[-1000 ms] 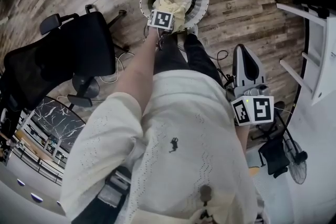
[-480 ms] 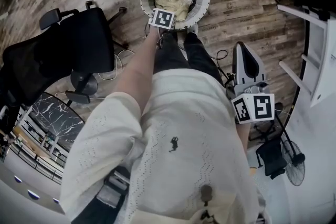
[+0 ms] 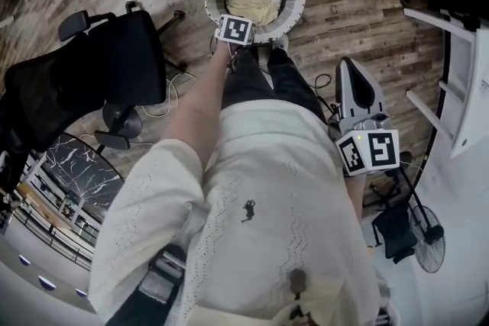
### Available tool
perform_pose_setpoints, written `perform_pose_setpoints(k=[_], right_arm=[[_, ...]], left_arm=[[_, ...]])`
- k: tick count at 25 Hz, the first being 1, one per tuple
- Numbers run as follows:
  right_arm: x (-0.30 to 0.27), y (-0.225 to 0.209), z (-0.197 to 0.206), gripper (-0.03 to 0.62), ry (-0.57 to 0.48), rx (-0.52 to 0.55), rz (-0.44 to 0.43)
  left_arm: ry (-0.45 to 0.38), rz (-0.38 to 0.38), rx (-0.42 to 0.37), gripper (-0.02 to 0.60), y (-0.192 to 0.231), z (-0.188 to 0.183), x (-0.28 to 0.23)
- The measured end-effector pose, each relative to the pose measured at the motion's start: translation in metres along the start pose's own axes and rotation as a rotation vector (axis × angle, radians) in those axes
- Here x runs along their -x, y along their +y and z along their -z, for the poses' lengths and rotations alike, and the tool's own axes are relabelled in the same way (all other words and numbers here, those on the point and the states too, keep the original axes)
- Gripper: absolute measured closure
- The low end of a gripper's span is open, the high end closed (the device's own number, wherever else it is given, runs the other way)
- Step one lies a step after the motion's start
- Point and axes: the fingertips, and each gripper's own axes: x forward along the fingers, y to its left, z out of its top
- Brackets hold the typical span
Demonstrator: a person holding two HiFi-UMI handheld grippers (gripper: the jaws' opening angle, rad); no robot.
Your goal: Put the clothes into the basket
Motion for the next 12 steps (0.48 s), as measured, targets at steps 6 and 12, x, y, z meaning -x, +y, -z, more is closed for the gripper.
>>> perform_pose_setpoints(k=[6, 12], right_arm=[[0.005, 0.004, 0.000, 0.586, -0.013, 0.006, -0.056], [0.012, 0.005, 0.001, 0.586, -0.020, -0.001, -0.101]], left_arm=[[-0.068, -0.001, -0.026, 0.484, -0.014, -0.006, 0.015], [-0.164, -0.019, -0.031, 0.555, -0.031, -0.007, 0.035]])
